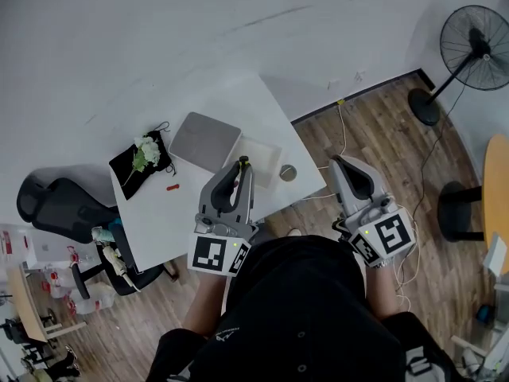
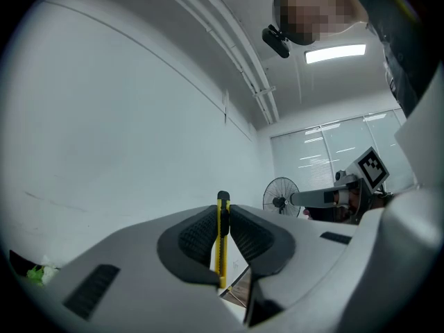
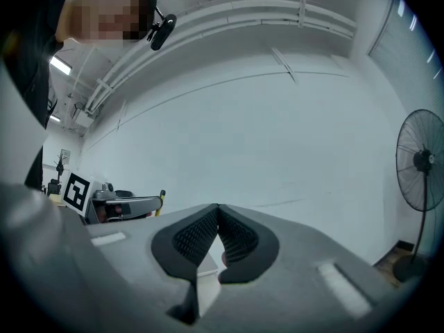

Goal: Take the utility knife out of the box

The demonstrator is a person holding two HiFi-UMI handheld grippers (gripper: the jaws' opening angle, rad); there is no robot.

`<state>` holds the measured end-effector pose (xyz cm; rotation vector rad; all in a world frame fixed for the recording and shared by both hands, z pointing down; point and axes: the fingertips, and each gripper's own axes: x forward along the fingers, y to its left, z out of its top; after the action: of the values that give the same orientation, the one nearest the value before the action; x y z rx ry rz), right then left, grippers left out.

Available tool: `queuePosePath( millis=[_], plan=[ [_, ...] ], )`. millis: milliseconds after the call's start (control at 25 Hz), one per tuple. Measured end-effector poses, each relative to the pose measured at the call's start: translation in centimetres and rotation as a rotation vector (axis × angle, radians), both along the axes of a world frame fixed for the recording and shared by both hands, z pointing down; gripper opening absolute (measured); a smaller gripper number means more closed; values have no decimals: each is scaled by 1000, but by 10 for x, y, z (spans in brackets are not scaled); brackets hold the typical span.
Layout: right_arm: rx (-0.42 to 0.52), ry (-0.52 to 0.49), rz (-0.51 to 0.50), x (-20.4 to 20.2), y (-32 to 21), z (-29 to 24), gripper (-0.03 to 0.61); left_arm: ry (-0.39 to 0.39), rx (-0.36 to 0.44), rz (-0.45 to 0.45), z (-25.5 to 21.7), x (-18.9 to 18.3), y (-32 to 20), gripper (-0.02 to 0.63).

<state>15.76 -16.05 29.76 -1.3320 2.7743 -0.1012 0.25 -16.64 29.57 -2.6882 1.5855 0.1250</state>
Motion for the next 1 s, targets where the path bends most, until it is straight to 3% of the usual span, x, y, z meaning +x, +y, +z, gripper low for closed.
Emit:
queuePosePath(
  millis=[1000],
  plan=[
    [-3,13,-12,-9,13,5,5,30,-7,-4,5,-11,14,55]
  ],
)
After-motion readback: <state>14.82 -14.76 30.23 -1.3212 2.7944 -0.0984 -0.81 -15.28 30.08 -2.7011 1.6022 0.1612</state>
